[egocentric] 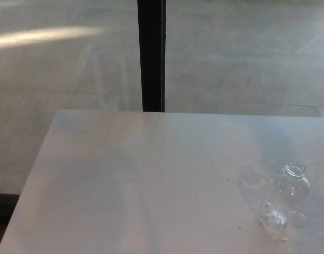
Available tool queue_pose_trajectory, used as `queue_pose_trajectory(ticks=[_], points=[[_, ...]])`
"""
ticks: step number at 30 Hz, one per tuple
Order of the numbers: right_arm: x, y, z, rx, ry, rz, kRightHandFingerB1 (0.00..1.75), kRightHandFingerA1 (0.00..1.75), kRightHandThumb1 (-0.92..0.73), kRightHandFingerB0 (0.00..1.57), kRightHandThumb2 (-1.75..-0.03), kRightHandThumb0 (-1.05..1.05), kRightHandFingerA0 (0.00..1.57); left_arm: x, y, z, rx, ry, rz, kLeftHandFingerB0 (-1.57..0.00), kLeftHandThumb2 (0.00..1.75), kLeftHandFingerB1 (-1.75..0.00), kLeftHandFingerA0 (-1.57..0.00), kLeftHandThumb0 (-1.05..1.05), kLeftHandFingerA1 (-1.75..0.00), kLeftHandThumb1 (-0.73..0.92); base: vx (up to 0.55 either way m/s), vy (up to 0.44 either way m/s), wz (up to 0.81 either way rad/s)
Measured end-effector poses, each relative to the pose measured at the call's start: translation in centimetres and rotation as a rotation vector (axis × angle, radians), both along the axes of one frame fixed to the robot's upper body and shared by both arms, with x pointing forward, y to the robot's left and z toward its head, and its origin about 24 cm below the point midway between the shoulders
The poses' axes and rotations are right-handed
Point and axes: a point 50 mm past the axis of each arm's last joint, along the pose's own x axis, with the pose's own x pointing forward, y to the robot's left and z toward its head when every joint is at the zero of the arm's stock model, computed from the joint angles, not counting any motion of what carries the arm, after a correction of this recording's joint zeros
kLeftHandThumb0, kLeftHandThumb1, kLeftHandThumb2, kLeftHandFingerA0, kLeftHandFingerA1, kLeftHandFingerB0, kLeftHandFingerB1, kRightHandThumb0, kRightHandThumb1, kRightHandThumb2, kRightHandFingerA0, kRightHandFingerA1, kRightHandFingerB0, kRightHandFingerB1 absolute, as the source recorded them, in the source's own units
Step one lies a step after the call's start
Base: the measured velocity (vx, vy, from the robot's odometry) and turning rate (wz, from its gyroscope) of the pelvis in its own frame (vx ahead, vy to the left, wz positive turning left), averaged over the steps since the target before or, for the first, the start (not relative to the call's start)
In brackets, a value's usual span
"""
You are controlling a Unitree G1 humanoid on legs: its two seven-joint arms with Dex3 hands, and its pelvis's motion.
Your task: The robot uses its right hand to grab and lift the lid of the spray bottle kept in the middle of the desk and places the lid on the right side of the bottle
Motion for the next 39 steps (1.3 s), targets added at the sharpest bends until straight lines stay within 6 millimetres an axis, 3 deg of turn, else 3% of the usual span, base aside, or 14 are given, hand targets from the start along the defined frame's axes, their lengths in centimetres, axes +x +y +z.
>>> queue_pose_trajectory(ticks=[4, 5, 6, 7, 8, 13, 14, 20, 28, 34, 36, 37, 38, 39], points=[[-0.5, -2.3, 1.1, 0.132, -0.026, -0.038, 1.31, 1.66, -0.54, 0.86, -1.08, -0.07, 0.94, 0.0, 0.0, 0.0, -0.001, -0.001, 0.002, -0.36, 0.93, -0.55, -0.6, -0.69, -0.69, 0.53, 0.0, 0.0, 0.0], [-0.6, -2.8, 1.1, 0.153, -0.029, -0.046, 1.28, 1.62, -0.51, 0.85, -1.19, -0.05, 0.95, 0.0, 0.0, 0.0, -0.001, -0.002, 0.003, -0.34, 0.93, -0.54, -0.58, -0.69, -0.68, 0.54, 0.0, 0.0, 0.0], [-0.7, -3.7, 0.7, 0.191, -0.024, -0.067, 1.1, 1.33, -0.51, 0.93, -1.15, -0.05, 1.21, 0.0, 0.0, 0.0, -0.002, -0.001, 0.004, -0.34, 0.93, -0.54, -0.59, -0.68, -0.68, 0.55, 0.0, 0.0, 0.0], [-0.8, -4.1, 0.0, 0.204, -0.009, -0.084, 1.1, 1.33, -0.51, 0.93, -1.15, -0.05, 1.21, -0.1, 0.0, 0.0, -0.002, -0.001, 0.004, -0.34, 0.93, -0.54, -0.59, -0.68, -0.68, 0.55, 0.0, 0.0, 0.0], [-0.7, -4.4, -0.8, 0.209, 0.011, -0.095, 1.29, 1.65, -0.51, 0.85, -1.17, -0.05, 0.93, -0.1, 0.0, 0.0, -0.002, 0.0, 0.004, -0.36, 0.93, -0.55, -0.6, -0.67, -0.69, 0.54, 0.0, 0.0, 0.0], [-0.3, -5.2, -5.8, 0.213, 0.162, -0.137, 1.21, 1.57, -0.51, 0.87, -1.13, -0.04, 0.91, 0.1, 0.0, 0.0, -0.002, -0.003, 0.003, -0.38, 0.93, -0.55, -0.59, -0.67, -0.68, 0.54, 0.0, 0.0, 0.0], [-0.3, -5.3, -6.9, 0.209, 0.193, -0.144, 1.18, 1.53, -0.62, 0.87, -1.02, -0.05, 0.91, 0.1, 0.0, 0.0, -0.002, -0.003, 0.003, -0.38, 0.94, -0.56, -0.6, -0.65, -0.69, 0.53, 0.0, 0.0, 0.0], [-0.5, -4.8, -14.3, 0.199, 0.415, -0.164, 1.11, 1.52, -0.68, 0.86, -0.89, -0.04, 0.86, 0.1, 0.0, 0.0, -0.002, -0.004, 0.004, -0.35, 0.93, -0.55, -0.62, -0.67, -0.7, 0.54, 0.0, 0.0, 0.0], [-3.7, -3.5, -25.8, 0.167, 0.75, -0.216, 0.86, 1.63, -0.74, 0.81, -0.78, -0.11, 0.8, 0.0, 0.0, 0.0, -0.003, -0.004, 0.006, -0.36, 0.93, -0.55, -0.61, -0.67, -0.7, 0.54, 0.0, 0.0, 0.0], [-5.2, -3.5, -29.0, 0.151, 0.802, -0.285, 0.57, 1.59, -0.79, 0.62, -0.64, -0.22, 0.71, 0.1, 0.0, 0.0, -0.002, -0.006, 0.004, -0.35, 0.93, -0.55, -0.6, -0.69, -0.69, 0.54, 0.0, 0.0, 0.0], [-5.3, -3.6, -29.2, 0.138, 0.799, -0.298, 0.46, 1.39, -0.75, 0.49, -0.64, -0.3, 0.67, 0.1, 0.0, 0.0, -0.002, -0.006, 0.005, -0.36, 0.93, -0.55, -0.61, -0.68, -0.7, 0.54, 0.0, 0.0, 0.0], [-5.3, -3.7, -29.3, 0.125, 0.804, -0.302, 0.38, 1.05, -0.75, 0.37, -0.62, -0.33, 0.64, 0.1, 0.0, 0.0, -0.002, -0.006, 0.006, -0.35, 0.93, -0.54, -0.6, -0.67, -0.69, 0.55, 0.0, 0.0, 0.0], [-5.3, -3.7, -29.5, 0.113, 0.812, -0.302, 0.38, 1.05, -0.75, 0.37, -0.62, -0.33, 0.64, 0.1, 0.0, 0.0, -0.002, -0.006, 0.006, -0.35, 0.93, -0.54, -0.6, -0.67, -0.69, 0.55, 0.0, 0.0, 0.0], [-5.2, -3.9, -29.3, 0.092, 0.815, -0.303, 0.46, 0.76, -0.56, 0.21, -0.84, -0.47, 0.5, 0.1, 0.0, 0.0, -0.002, -0.006, 0.006, -0.41, 0.6, -0.43, -0.67, -0.66, -0.64, 0.69, 0.0, 0.0, 0.0]])
